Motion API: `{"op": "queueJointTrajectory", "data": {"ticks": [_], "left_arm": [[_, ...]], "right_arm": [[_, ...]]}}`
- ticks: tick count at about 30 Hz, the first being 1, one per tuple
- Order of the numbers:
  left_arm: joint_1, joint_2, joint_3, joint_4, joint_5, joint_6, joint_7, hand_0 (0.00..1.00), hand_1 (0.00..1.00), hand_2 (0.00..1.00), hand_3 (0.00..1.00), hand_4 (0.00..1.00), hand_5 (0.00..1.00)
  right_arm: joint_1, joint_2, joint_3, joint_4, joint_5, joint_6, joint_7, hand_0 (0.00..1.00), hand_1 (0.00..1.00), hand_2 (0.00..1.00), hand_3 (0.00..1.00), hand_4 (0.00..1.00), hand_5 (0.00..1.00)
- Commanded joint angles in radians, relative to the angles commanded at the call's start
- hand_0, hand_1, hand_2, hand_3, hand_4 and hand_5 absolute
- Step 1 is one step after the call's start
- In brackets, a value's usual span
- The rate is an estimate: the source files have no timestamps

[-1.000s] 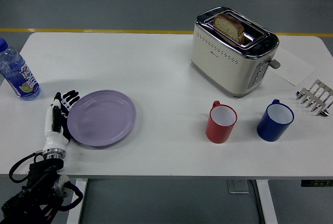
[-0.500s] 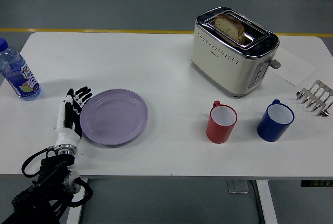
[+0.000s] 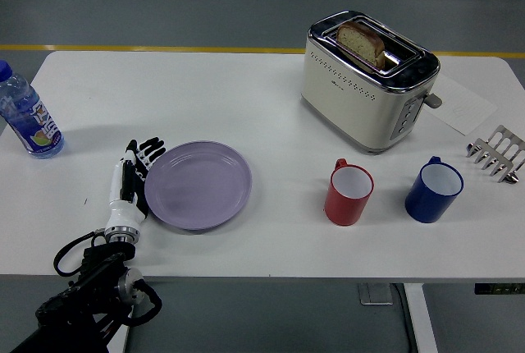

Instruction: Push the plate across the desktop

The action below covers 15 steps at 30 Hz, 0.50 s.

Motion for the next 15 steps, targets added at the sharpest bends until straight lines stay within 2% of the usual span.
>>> {"op": "queueJointTrajectory", "data": {"ticks": [9,15], "left_arm": [[-0.017,-0.003,0.065,-0.013,-0.052,0.017,0.000,0.732,0.735,0.704,0.616,0.469,0.998],[-0.041,-0.003,0.116,0.009,-0.119,0.050,0.000,0.728,0.731,0.700,0.607,0.467,0.998]], "right_arm": [[-0.001,0.000,0.001,0.000,-0.005,0.003,0.000,0.646,0.627,0.658,0.590,0.400,0.201],[-0.001,0.000,0.001,0.000,-0.005,0.003,0.000,0.645,0.627,0.658,0.590,0.400,0.201]]}}
